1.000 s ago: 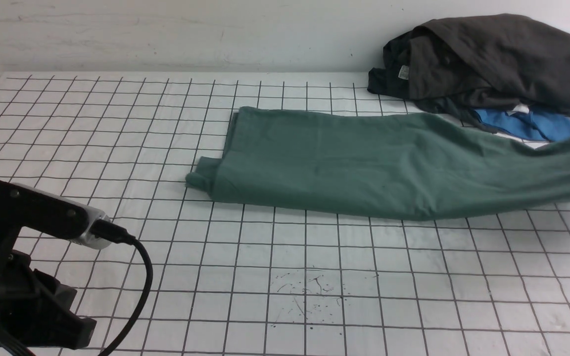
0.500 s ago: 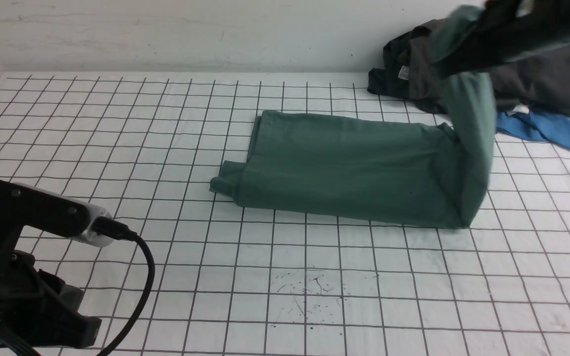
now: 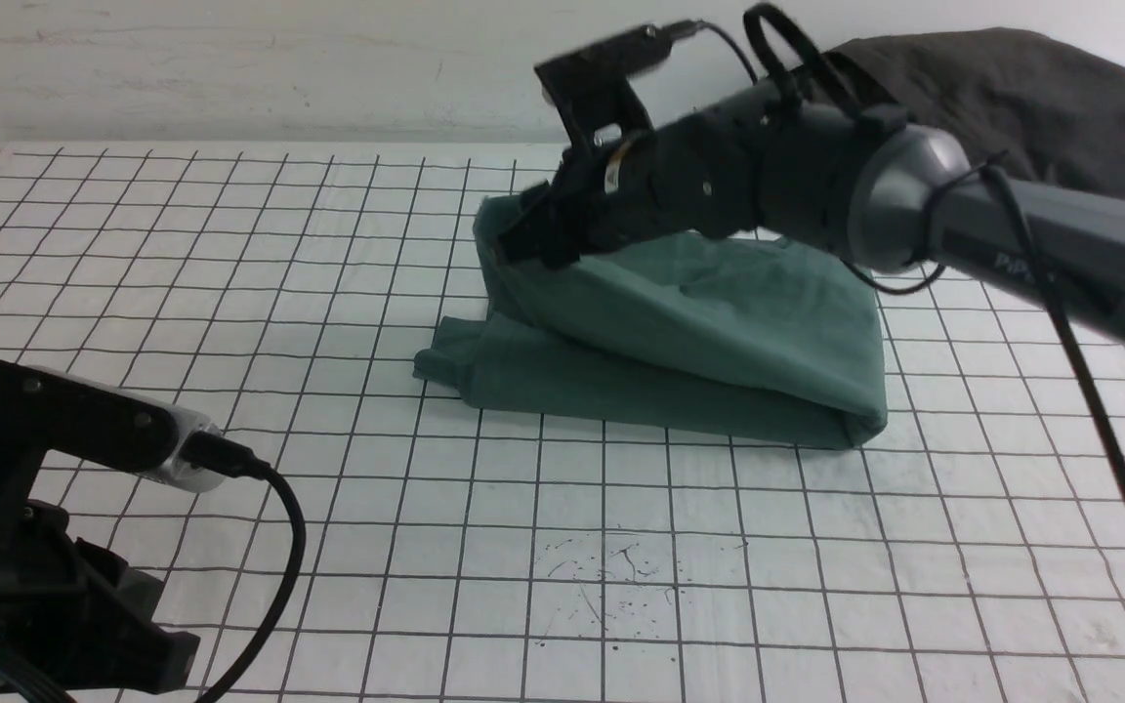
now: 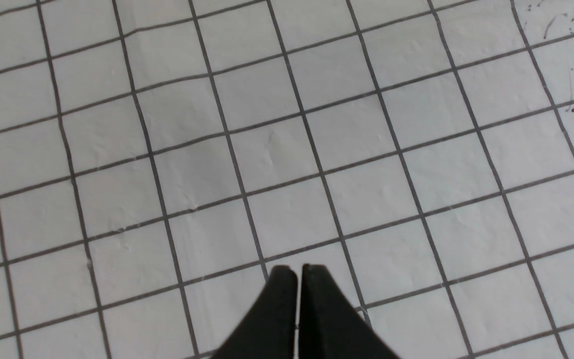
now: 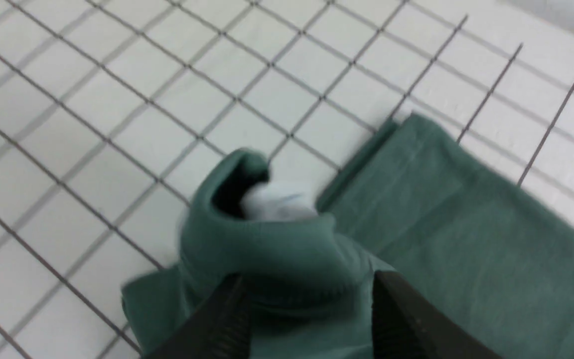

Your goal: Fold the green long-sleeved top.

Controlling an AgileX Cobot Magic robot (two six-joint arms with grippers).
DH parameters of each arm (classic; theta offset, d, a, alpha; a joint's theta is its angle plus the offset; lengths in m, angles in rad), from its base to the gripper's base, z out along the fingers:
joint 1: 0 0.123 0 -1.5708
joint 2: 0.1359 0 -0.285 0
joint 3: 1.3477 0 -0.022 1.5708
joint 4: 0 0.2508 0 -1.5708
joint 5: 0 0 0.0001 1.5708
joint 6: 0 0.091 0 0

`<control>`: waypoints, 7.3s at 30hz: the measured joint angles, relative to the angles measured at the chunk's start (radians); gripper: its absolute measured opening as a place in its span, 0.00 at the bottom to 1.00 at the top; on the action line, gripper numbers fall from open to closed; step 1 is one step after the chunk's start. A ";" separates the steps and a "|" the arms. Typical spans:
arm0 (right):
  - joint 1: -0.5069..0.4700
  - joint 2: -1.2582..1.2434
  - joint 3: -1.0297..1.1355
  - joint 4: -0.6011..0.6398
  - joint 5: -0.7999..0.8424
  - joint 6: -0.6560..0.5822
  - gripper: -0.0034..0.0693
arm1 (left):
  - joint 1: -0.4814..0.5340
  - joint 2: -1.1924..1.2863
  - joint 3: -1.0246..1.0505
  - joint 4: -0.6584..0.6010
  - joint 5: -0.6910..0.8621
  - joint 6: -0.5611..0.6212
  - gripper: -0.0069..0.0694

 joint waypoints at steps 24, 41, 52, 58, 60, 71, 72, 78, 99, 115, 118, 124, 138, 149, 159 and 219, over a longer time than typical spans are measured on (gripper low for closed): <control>0.063 0.173 -0.104 0.112 0.118 -0.077 0.03 | 0.000 0.000 0.000 -0.001 0.005 0.000 0.08; -0.073 0.215 -0.158 0.129 0.322 0.085 0.03 | 0.000 0.000 0.000 -0.013 -0.010 0.000 0.08; 0.085 0.234 -0.185 0.255 0.123 -0.209 0.03 | 0.000 0.000 0.000 -0.027 -0.008 0.000 0.08; 0.070 0.217 -0.211 0.203 0.146 -0.208 0.03 | 0.000 0.000 0.000 -0.028 0.007 0.000 0.08; 0.063 0.217 -0.207 0.190 0.198 -0.161 0.03 | 0.000 0.000 0.000 -0.028 0.007 0.000 0.08; 0.097 0.225 -0.238 0.321 0.428 -0.252 0.03 | 0.000 -0.191 0.001 -0.026 -0.016 0.054 0.08; 0.100 0.204 -0.258 0.300 0.518 -0.301 0.03 | 0.000 -0.270 0.012 -0.026 -0.051 0.082 0.08; 0.104 -0.054 -0.254 0.063 0.668 -0.293 0.03 | 0.000 -0.596 0.166 -0.026 -0.205 0.168 0.08; 0.084 -1.217 1.242 0.110 -0.107 -0.143 0.03 | 0.000 -0.797 0.428 -0.026 -0.578 0.175 0.08; 0.084 -1.716 1.956 0.171 -0.817 -0.136 0.03 | 0.000 -0.797 0.428 -0.026 -0.583 0.176 0.08; 0.078 -1.721 1.957 0.231 -0.708 -0.137 0.03 | 0.000 -0.797 0.428 -0.026 -0.585 0.177 0.08; -0.004 -1.882 1.957 0.258 -0.458 -0.218 0.03 | 0.000 -0.797 0.428 -0.027 -0.587 0.177 0.08; -0.588 -2.149 1.956 0.128 -0.212 -0.080 0.03 | 0.000 -0.797 0.428 -0.028 -0.590 0.177 0.08; -0.634 -2.149 1.955 0.118 -0.211 -0.137 0.03 | 0.000 -0.797 0.428 -0.028 -0.590 0.177 0.08; -0.634 -2.149 1.955 0.118 -0.211 -0.139 0.03 | 0.000 -0.797 0.429 -0.028 -0.590 0.177 0.08; -0.634 -2.149 1.955 0.115 -0.209 -0.140 0.03 | 0.219 -0.927 0.643 -0.067 -0.374 0.079 0.08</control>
